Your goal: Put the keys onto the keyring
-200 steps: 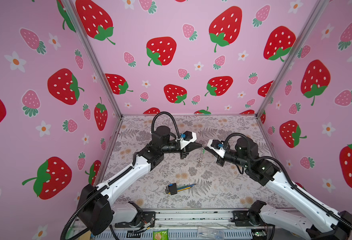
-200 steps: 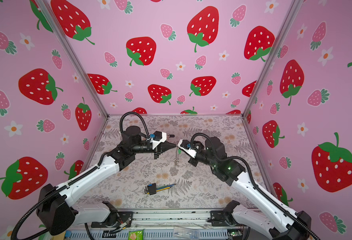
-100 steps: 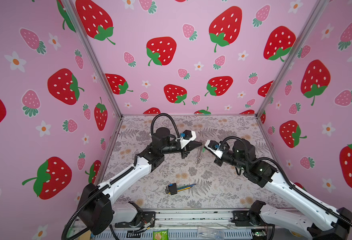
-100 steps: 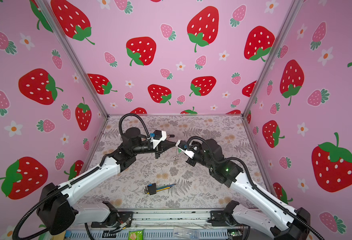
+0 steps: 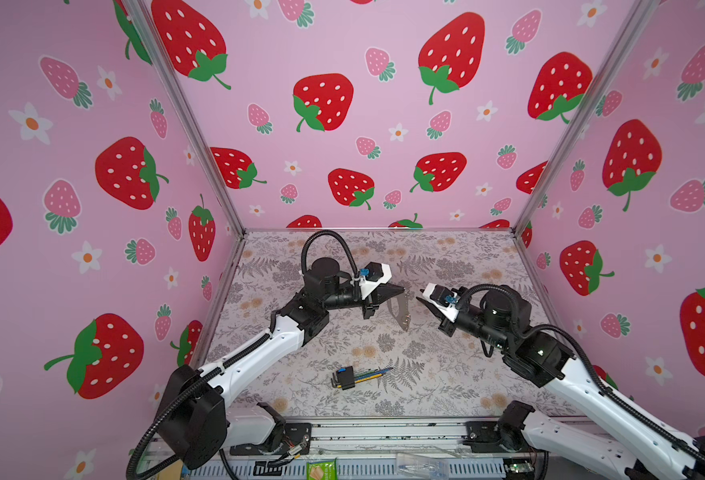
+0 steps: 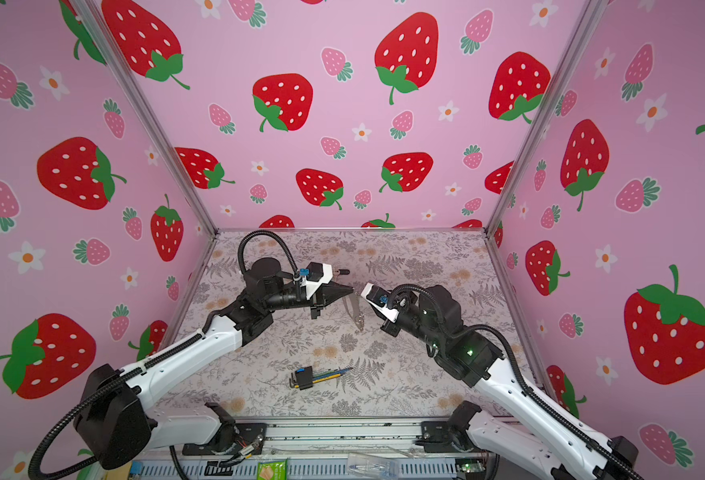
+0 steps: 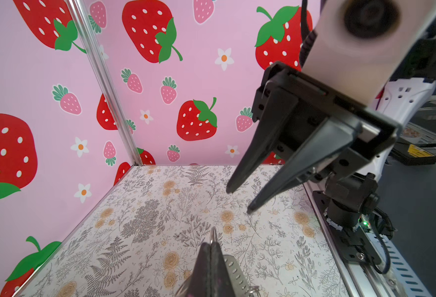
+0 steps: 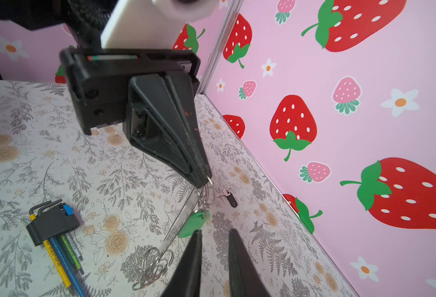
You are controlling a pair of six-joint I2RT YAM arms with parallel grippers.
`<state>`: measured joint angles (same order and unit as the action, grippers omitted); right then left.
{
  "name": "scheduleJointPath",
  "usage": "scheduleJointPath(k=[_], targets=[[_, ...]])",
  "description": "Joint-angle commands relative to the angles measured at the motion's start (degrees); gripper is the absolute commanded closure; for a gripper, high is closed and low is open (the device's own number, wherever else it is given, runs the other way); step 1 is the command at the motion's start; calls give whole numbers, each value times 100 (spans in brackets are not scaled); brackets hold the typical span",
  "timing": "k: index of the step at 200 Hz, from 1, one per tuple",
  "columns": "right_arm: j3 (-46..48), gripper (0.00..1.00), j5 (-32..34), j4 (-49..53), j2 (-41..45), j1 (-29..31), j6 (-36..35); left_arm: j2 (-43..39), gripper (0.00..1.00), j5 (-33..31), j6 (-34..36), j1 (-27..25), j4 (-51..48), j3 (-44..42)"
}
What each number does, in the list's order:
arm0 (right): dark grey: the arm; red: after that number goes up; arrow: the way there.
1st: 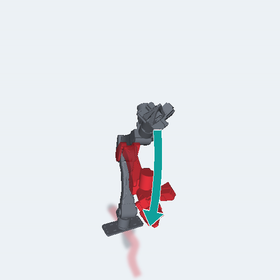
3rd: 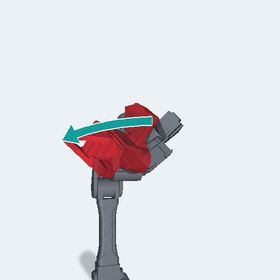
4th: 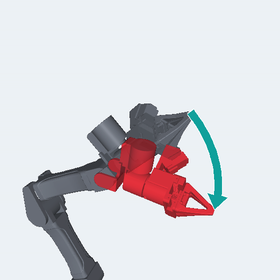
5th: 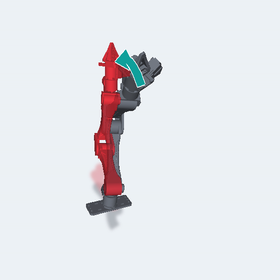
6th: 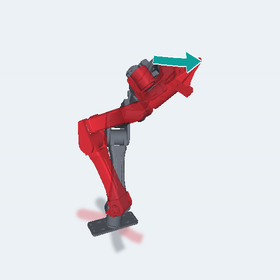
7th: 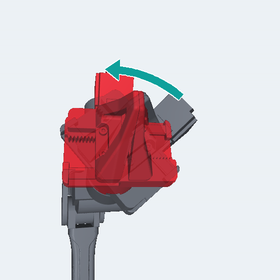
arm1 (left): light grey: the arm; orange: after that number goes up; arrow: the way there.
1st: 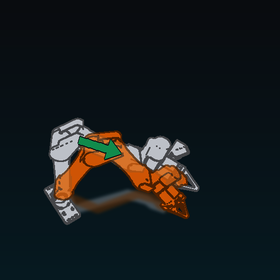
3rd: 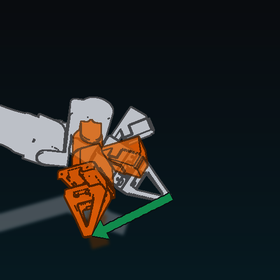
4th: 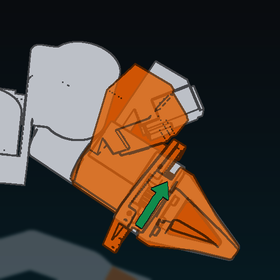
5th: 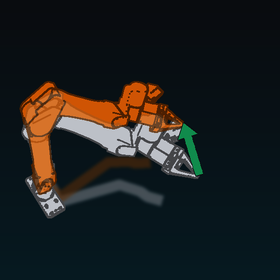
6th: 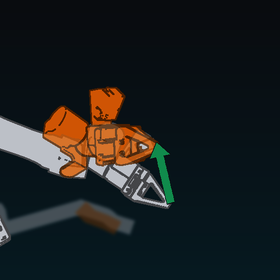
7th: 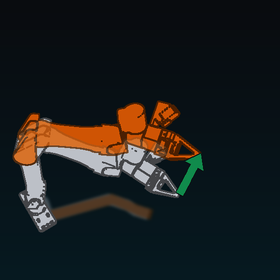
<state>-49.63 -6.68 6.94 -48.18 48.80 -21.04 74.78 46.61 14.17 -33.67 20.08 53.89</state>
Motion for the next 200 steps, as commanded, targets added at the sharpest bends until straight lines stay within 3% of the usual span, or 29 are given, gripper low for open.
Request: scheduleJointPath(k=[1, 47, 121, 200], targets=[[-31, 79, -160, 148, 94, -75, -90, -34, 100, 549, 354, 56, -261, 209], [-422, 80, -908, 446, -324, -151, 59, -74, 100, 727, 1087, 54, -1205, 469], [-548, 80, -1706, 698, -729, -281, 180, -118, 100, 718, 1236, 54, -1340, 490], [-513, 83, -2016, 673, -799, -595, 237, -192, 100, 771, 1286, 27, -1313, 427]])
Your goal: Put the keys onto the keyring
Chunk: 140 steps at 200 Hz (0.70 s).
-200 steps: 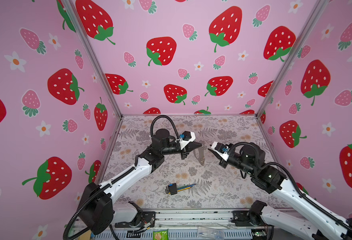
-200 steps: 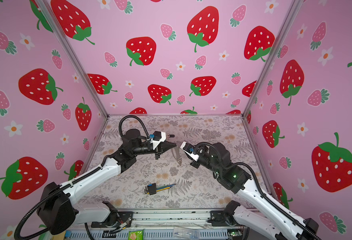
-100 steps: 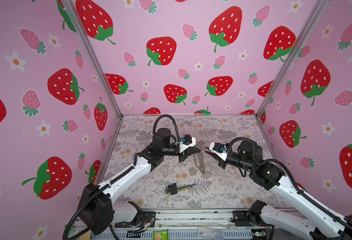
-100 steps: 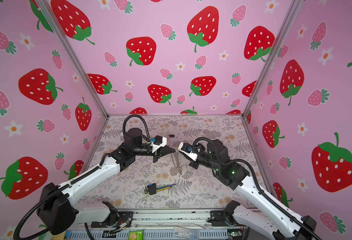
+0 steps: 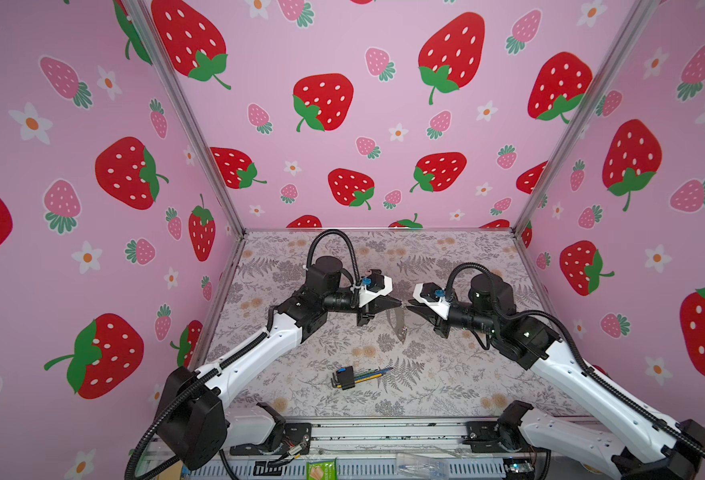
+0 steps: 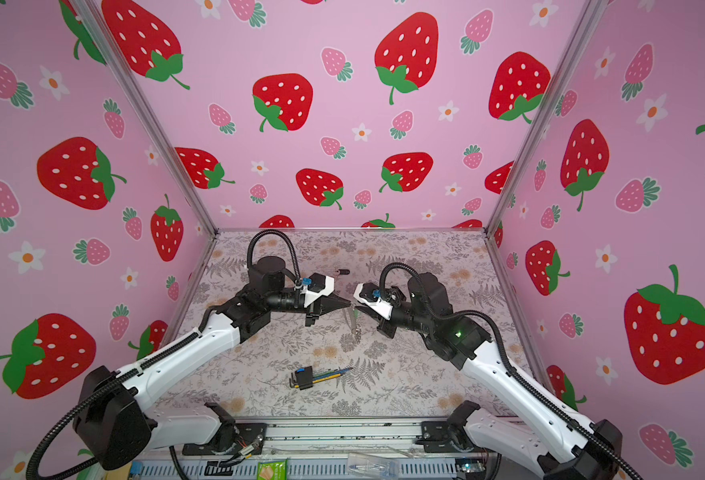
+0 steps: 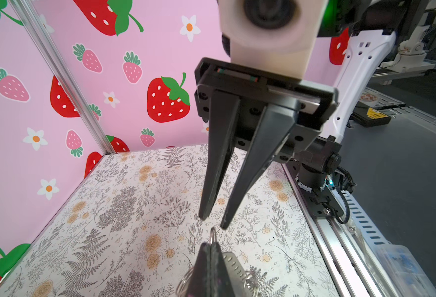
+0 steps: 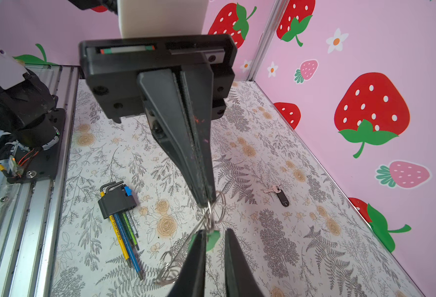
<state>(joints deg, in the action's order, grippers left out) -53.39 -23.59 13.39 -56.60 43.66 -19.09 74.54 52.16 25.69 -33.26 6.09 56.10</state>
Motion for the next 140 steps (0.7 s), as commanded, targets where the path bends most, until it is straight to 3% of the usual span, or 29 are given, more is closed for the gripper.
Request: scheduleJointPath(k=[1, 73, 140], targets=[[-137, 82, -331, 30, 43, -88, 40, -168, 100, 220, 132, -14, 90, 208], [-155, 83, -697, 111, 24, -87, -67, -133, 100, 158, 172, -41, 6, 293], [-225, 85, -554, 123, -137, -86, -33, -159, 100, 189, 200, -82, 37, 262]])
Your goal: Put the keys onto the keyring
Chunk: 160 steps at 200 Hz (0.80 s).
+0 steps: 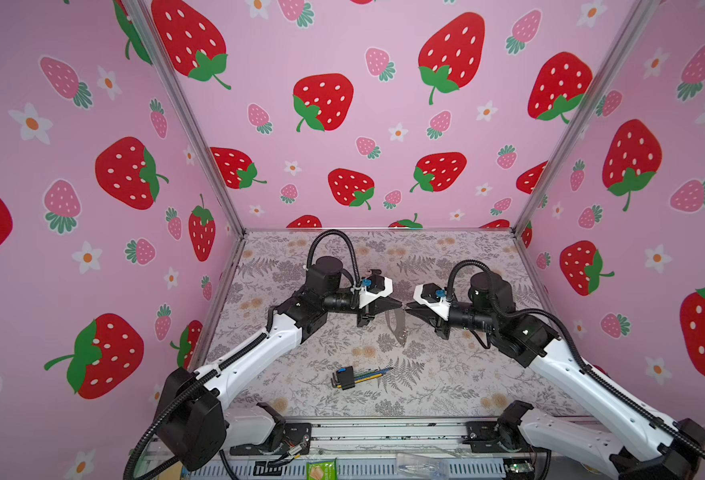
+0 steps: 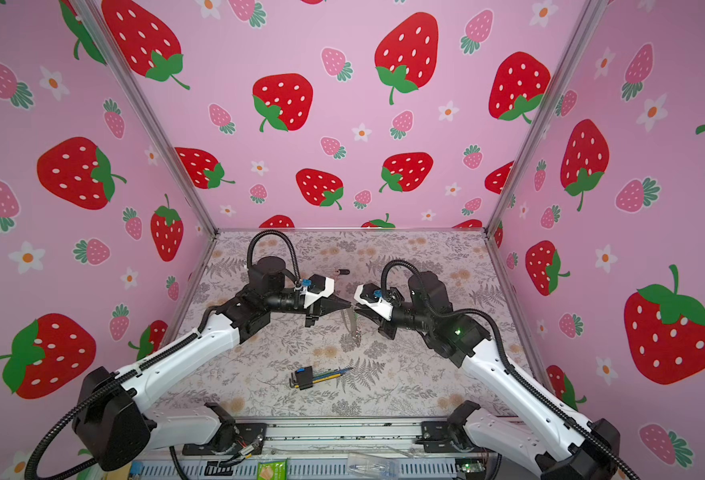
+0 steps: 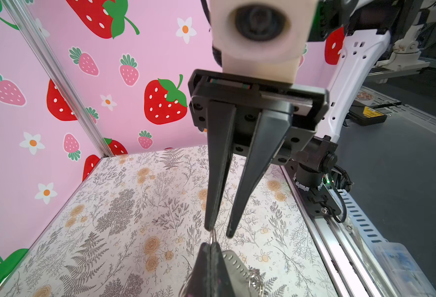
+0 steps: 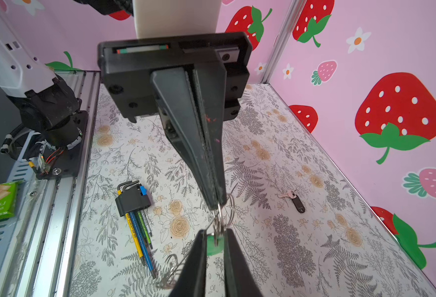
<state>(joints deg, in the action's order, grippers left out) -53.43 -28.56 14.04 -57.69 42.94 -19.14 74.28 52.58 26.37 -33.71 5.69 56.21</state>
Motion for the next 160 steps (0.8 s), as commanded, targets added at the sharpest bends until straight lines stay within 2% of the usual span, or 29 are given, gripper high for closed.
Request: scheduleJointPath(k=[1, 54, 121, 160], targets=[[-221, 85, -60, 61, -25, -14, -29, -133, 100, 152, 132, -38, 74, 251], [-168, 89, -63, -34, 24, -18, 21, -124, 100, 161, 212, -36, 14, 268], [-181, 100, -71, -64, -58, -24, 34, -116, 100, 148, 376, -45, -151, 322], [-230, 100, -108, 24, -76, -15, 84, -116, 98, -227, 547, -51, -458, 441]])
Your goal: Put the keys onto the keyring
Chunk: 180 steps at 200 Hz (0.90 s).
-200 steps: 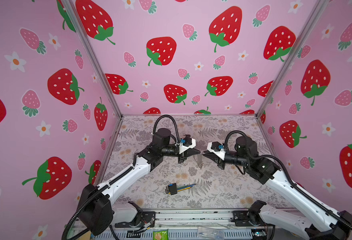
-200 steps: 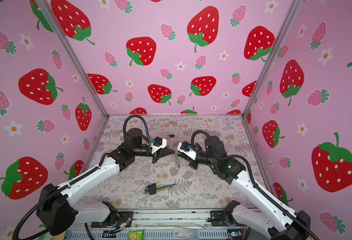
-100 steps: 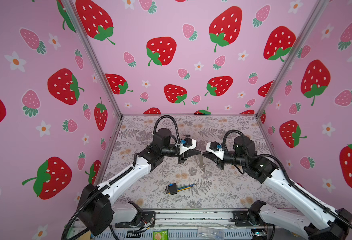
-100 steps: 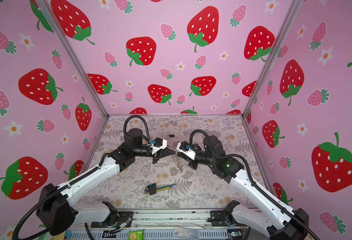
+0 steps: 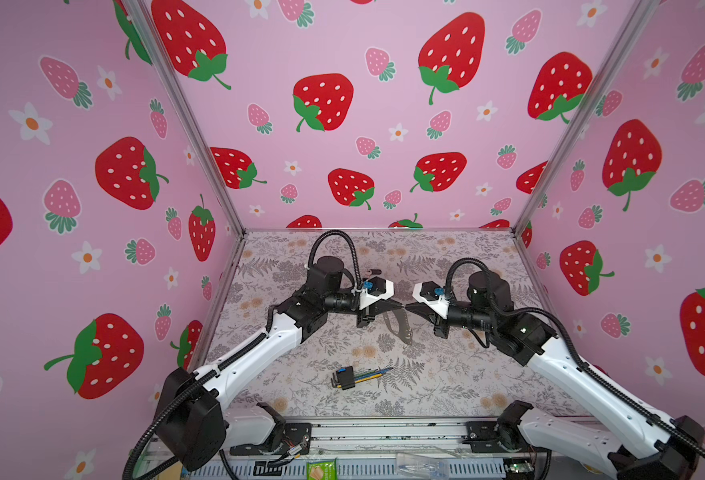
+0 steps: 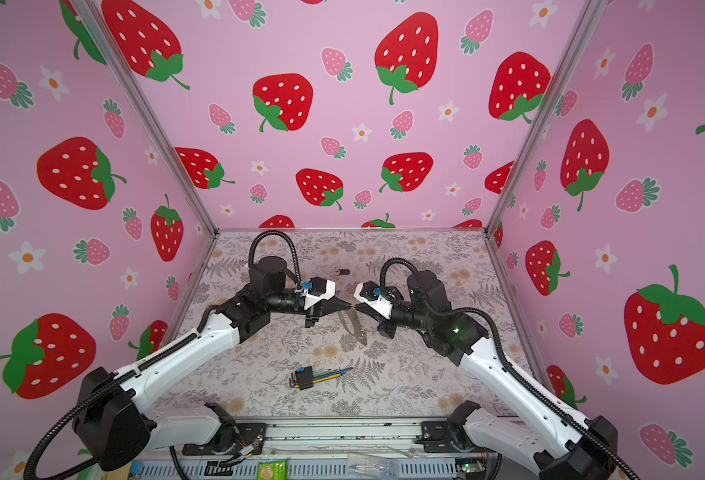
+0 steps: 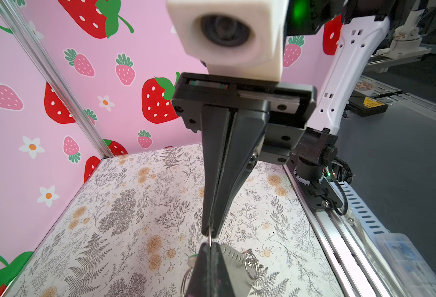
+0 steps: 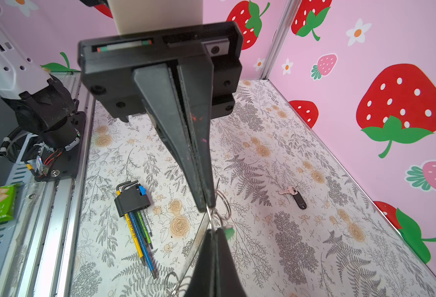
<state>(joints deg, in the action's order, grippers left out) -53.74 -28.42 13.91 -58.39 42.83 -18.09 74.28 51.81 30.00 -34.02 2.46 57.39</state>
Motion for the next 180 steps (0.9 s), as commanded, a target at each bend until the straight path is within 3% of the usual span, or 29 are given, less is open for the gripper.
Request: scheduleJointPath(k=[1, 16, 46, 85, 125, 180], targets=[[-199, 100, -116, 39, -6, -8, -16, -116, 97, -156, 183, -18, -137, 329], [-208, 100, -78, 65, -18, -9, 17, -116, 79, -365, 257, -26, -266, 391], [-288, 100, 89, 239, -157, -5, 130, -277, 64, -1105, 634, -59, -654, 452], [-547, 100, 239, 706, -472, -5, 239, -460, 64, -2290, 1457, -364, -1472, 694], [-760, 100, 302, 986, -619, -7, 367, -459, 65, -3100, 2075, -764, -1936, 895], [-1007, 100, 320, 1263, -786, -3, 534, -198, 68, -3655, 2460, -1167, -2180, 1187]])
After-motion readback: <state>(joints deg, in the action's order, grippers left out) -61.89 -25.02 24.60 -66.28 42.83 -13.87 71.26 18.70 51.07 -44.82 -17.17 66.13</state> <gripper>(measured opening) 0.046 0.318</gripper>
